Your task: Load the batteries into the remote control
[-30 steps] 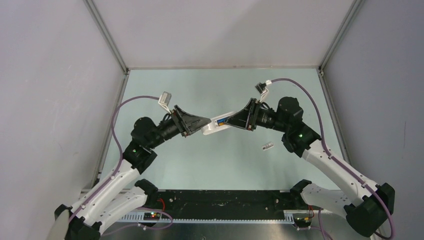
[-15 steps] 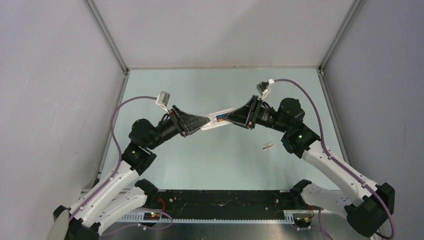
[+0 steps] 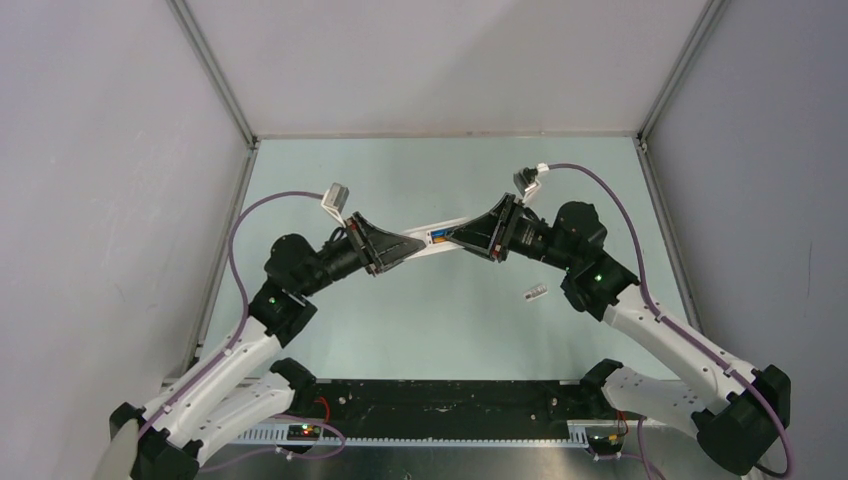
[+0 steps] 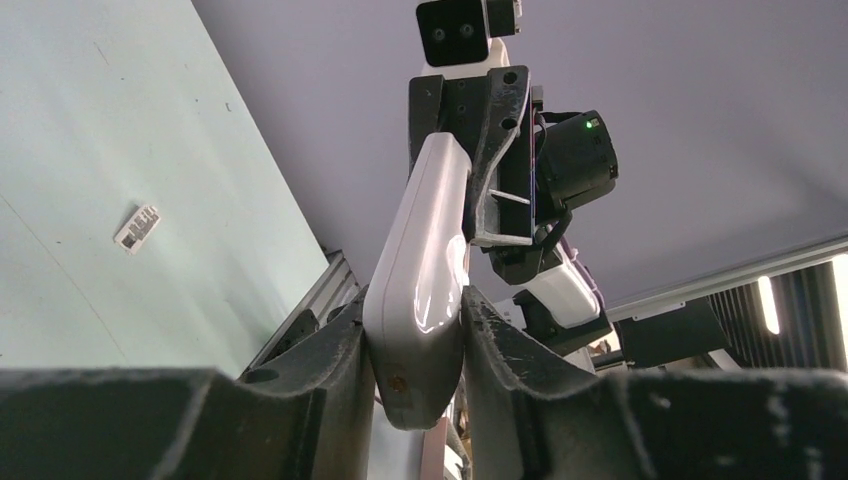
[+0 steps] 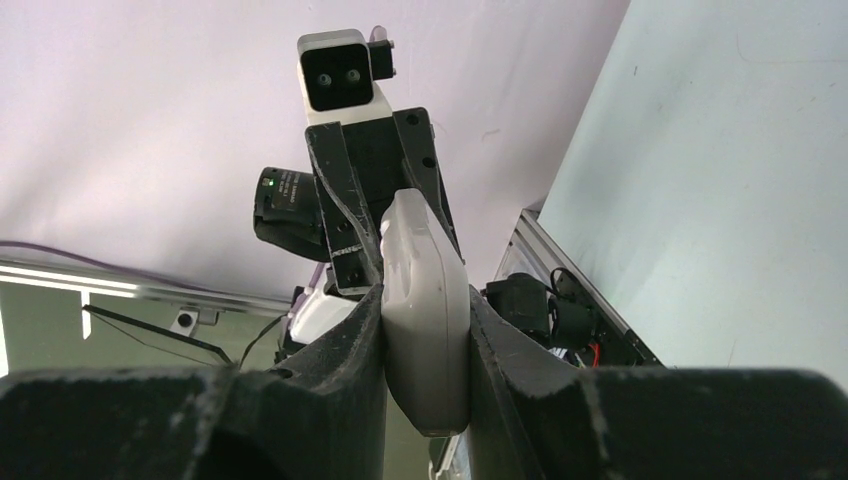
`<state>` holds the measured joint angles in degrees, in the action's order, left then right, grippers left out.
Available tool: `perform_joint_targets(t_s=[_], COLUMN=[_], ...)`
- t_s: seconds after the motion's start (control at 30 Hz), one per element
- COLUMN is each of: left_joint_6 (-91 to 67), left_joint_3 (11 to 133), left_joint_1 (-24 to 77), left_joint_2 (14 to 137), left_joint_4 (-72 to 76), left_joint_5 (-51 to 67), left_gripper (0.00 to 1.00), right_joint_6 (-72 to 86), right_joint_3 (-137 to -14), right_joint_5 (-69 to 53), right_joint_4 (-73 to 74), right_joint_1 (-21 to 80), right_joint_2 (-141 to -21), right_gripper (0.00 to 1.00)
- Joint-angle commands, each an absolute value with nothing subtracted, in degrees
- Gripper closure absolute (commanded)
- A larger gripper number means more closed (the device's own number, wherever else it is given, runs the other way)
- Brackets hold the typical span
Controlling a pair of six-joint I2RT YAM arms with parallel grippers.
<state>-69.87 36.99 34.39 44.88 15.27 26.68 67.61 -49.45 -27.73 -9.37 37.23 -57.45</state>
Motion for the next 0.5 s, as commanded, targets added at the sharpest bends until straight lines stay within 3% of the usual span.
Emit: perform_joint_targets(t_s=[0.0, 0.13, 0.23, 0.3, 0.43, 0.47], left_joint_6=[-68.8, -68.7, -68.6, -68.6, -68.2, -67.9], left_joint_3=[40.7, 40.3, 40.0, 39.6, 38.1, 37.8], left_joint_1=[35.6, 35.5, 35.6, 35.5, 35.3, 35.0], left_joint_2=[44.6, 45.2, 45.9, 46.2, 46.6, 46.6], left_joint_4=[19.5, 19.5, 19.5, 19.5, 19.4, 19.4], left_joint_5=[30.4, 30.5, 30.5, 30.5, 29.3, 29.2], left_gripper=[0.71, 0.96, 1.00, 1.00, 1.00, 1.00], right_joint_6=[67.6, 67.5, 67.2, 66.4, 63.7, 63.1], right_joint_3=[-48.3, -48.3, -48.3, -48.3, -48.3, -48.3], right_joint_5=[-24.1, -24.3, -24.9, -25.2, -21.5, -20.5], right_joint_4=[-7.9, -6.9, -5.3, -4.1, 2.8, 6.1], right_joint_1=[37.4, 37.4, 37.3, 37.2, 35.9, 35.6], right_joint_2=[-57.5, -57.8, -58.1, -57.9, -54.5, -53.7], right_gripper=[0.85, 0.84, 0.81, 0.69, 0.30, 0.26])
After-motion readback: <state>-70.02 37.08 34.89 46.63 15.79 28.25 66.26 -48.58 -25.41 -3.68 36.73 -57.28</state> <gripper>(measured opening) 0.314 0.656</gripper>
